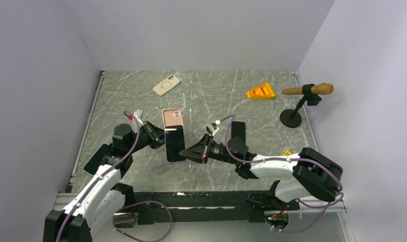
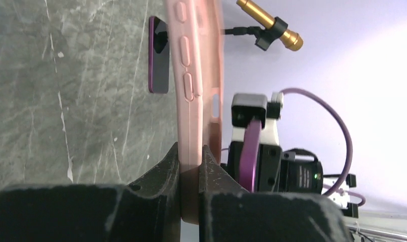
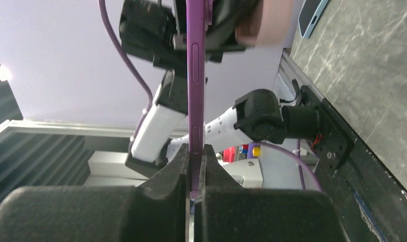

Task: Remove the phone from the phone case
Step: Remove the phone case from the phone, then place the phone case at the center of the board.

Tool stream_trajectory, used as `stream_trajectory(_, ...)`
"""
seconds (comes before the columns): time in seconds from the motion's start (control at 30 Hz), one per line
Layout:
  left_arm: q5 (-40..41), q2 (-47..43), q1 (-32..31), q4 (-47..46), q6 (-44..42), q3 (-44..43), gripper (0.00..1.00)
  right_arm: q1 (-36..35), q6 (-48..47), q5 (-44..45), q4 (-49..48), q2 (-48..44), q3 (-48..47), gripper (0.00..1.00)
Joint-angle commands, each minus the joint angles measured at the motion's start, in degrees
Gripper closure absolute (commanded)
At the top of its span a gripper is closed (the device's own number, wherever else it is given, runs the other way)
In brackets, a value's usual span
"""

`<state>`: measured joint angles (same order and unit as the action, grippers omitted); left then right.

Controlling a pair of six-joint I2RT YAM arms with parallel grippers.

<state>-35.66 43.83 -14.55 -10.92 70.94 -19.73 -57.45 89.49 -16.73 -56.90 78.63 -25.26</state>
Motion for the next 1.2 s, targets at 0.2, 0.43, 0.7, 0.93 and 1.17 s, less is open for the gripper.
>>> stream_trajectory(0.2, 4.6, 6.3, 2.0, 8.3, -11.2, -12.2, 1.00, -0.8, -1.7, 2.2, -2.3, -10.4, 7.7, 1.00)
stream_trajectory(0.43, 13.3, 17.0, 2.2, 41.7, -39.9, -27.8, 1.00, 2.2, -5.7, 6.7, 14.8, -25.7, 11.7, 1.00)
stream_trajectory(0.7, 27.1, 34.0, 2.2, 56.9, -56.7, -42.3, 1.00, 8.6, -17.0, 11.7, 48.9, -44.3, 3.3, 1.00)
stream_trajectory(0.93, 30.5, 52.8, 1.6, 62.5, -66.7, -64.0, 1.00, 10.2, -23.5, 13.4, 62.8, -46.3, -5.0, 1.00)
stream_trajectory(1.17, 39.4, 67.9, -1.7, 64.2, -79.2, -79.8, 1.00, 10.3, -24.3, 13.0, 65.3, -46.1, -8.4, 1.00)
